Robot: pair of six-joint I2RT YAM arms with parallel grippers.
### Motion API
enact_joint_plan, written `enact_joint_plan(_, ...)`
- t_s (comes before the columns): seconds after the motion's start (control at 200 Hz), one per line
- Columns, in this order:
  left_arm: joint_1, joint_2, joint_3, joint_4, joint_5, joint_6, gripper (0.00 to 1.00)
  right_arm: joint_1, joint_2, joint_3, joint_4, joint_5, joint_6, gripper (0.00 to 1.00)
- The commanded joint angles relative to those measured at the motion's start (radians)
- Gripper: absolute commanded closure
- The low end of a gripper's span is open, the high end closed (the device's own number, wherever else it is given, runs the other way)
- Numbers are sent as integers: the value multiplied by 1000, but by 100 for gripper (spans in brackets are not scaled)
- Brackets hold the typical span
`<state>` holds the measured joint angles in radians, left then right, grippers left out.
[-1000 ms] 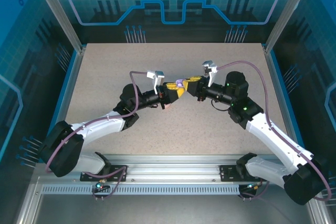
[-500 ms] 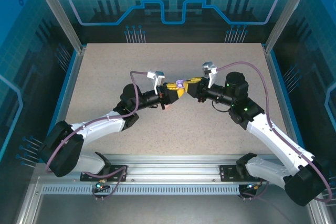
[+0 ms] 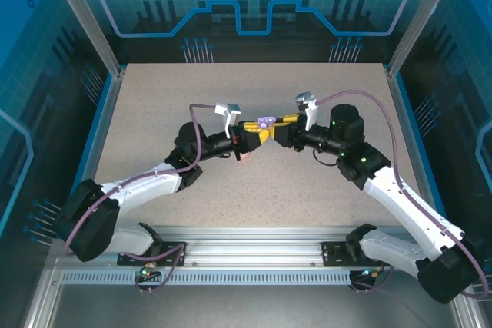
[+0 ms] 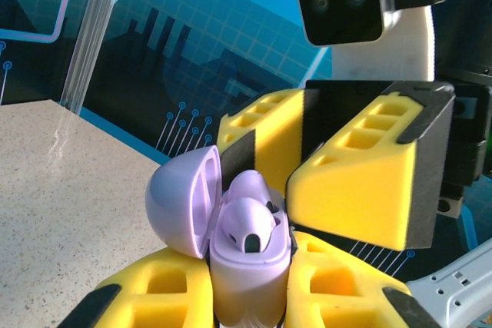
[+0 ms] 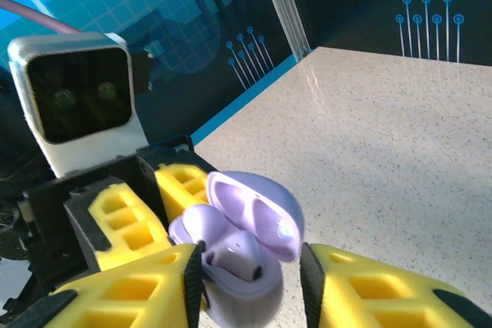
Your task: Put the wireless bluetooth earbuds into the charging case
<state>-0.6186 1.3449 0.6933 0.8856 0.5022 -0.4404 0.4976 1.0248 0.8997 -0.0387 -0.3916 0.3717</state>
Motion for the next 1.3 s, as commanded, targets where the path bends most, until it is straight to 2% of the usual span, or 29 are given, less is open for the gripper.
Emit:
enact_joint_plan(0.0,-8,-35,32,20,24,35,92,7,-15,40,-68,45,-28,56)
enact_joint_plan(0.2,-9,-44,40,-52,22,68,92,8,-44,54,-75,47,-28,49)
enact_joint_plan(0.375,-10,-47,44,-120,17,99,92,6,-89,63,-107,113,-40,44)
enact_joint_plan(0.595,-10,-68,63,-209,40,150,92,-28,-47,123,-263,171,-37,41)
enact_joint_plan(0.72,-9,-82,79,-253,79,176,92,-100,19,159,-338,95,-36,41)
enact_joint_plan(0.905,-8,-83,98,-249,152,192,92,-198,121,172,-373,-106,-57,41)
enact_joint_plan(1.081,-8,-62,122,-236,207,184,92,-212,150,154,-337,-233,-88,43)
enact_joint_plan(1.291,-7,-20,145,-223,226,166,92,-211,165,160,-323,-317,-91,45)
